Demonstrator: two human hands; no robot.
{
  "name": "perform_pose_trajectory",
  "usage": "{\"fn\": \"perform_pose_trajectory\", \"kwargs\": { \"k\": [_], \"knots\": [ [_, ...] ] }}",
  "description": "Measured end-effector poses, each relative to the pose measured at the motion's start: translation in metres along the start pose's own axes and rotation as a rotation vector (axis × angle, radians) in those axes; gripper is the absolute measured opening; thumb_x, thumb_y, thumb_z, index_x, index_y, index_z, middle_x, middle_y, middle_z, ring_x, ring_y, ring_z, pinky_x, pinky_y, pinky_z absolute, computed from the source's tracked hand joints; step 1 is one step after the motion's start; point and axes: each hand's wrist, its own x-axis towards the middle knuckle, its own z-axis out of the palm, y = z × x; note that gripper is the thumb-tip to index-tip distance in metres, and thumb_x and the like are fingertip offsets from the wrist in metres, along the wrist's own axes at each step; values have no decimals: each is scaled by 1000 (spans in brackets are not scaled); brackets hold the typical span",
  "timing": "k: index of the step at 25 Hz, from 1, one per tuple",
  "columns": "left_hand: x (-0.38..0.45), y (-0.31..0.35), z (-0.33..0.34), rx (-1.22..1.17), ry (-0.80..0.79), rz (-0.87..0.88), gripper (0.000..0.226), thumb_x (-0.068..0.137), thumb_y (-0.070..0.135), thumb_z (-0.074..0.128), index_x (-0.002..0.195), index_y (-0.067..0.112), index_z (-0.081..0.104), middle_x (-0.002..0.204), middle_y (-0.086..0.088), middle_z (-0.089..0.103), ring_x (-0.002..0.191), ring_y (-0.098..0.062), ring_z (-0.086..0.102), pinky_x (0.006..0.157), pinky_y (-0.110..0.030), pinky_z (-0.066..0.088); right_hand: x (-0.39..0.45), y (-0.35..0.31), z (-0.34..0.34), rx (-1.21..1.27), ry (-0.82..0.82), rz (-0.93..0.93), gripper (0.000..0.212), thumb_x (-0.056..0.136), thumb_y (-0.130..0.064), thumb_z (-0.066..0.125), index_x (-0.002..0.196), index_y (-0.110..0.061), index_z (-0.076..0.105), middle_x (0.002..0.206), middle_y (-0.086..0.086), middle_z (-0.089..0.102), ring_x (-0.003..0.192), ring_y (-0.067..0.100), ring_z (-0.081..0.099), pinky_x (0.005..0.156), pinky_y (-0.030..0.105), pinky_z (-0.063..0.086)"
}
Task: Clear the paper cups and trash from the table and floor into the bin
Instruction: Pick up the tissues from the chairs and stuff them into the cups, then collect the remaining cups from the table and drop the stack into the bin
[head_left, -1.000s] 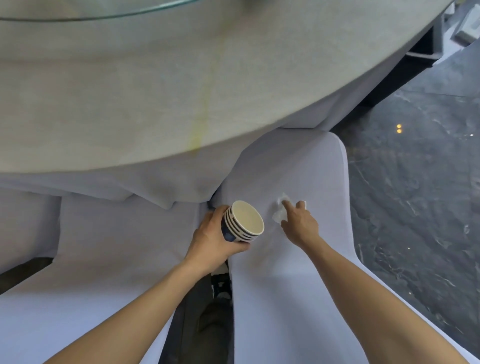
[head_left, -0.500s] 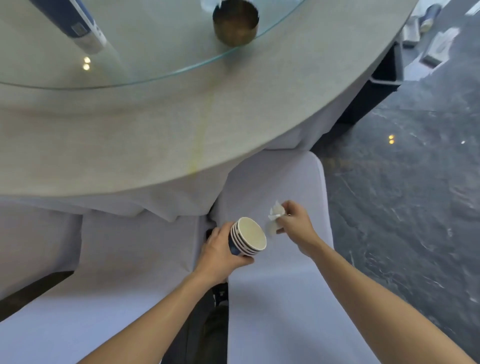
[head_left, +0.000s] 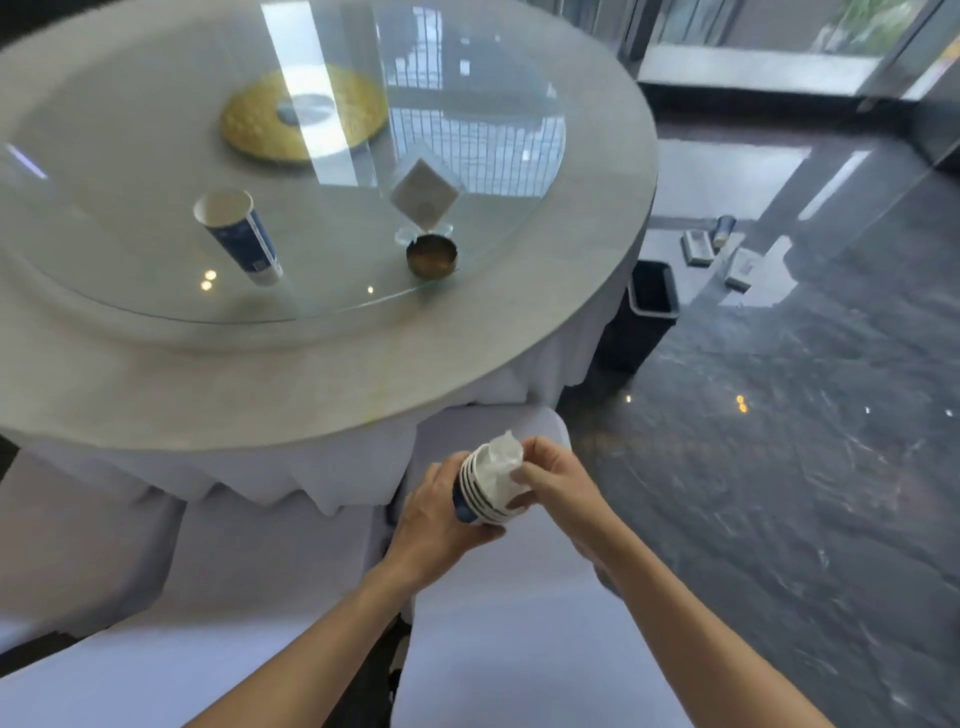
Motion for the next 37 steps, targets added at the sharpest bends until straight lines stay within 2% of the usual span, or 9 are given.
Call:
{"fn": "perform_pose_trajectory", "kwargs": {
  "k": [7,11,14,18,22,26,32,35,37],
  "knots": [
    [-54,95,77,76,120,37,91,61,42,96,141,36,52,122,11,59,111,-17,64,96,-39,54,-76,4,-90,-553,-185,-213,19,96,-10,59,89,-18,75,78,-7,66,75,12,60,73,37,52],
    [-82,168,138,57,103,82,89,61,39,97,140,32,55,125,8,62,111,-16,65,96,-39,57,-136,6,-162,-656,-89,-319,15,88,-3,55,85,-9,68,73,-12,53,75,15,53,75,39,50],
    [-85,214,172,33,101,112,87,63,40,97,140,30,56,125,7,63,110,-14,65,97,-37,58,-158,3,-217,-604,-33,-252,23,85,-2,49,82,-17,67,79,-4,62,76,20,59,73,37,52],
    [-68,247,195,53,124,118,89,66,47,96,142,29,55,129,7,65,112,-13,63,99,-32,56,-156,-10,-251,-721,-132,-166,38,91,-3,45,70,-30,60,73,-6,51,64,5,47,57,17,39],
    [-37,267,206,15,164,87,90,67,49,95,145,30,54,136,7,65,118,-15,62,104,-37,55,-128,-32,-268,-902,-276,-216,26,96,1,47,107,4,70,111,12,56,108,23,51,97,29,37],
    [18,273,214,-97,197,47,87,66,42,96,142,31,56,132,7,68,116,-16,65,102,-41,57,-80,-49,-302,-902,-192,-309,20,91,-6,49,89,-12,69,88,6,63,81,23,57,82,48,54],
    [103,299,212,-287,322,-77,89,56,51,94,136,39,57,112,16,76,101,-9,73,78,-20,56,3,-70,-349,-916,98,-534,35,90,-18,60,125,-17,66,124,0,58,114,20,52,97,30,46],
    [124,307,198,-283,370,-90,91,58,49,99,137,39,56,118,17,75,106,-10,72,84,-21,57,35,-95,-352,-621,33,-273,36,87,-30,64,121,-34,54,119,-9,52,107,11,59,94,30,51],
    [135,311,188,-305,421,-130,91,55,48,99,135,39,57,116,16,76,105,-9,72,84,-27,60,59,-110,-351,-539,-56,-188,20,82,-31,65,100,-30,57,104,-4,66,94,17,67,88,46,58]
  ]
}}
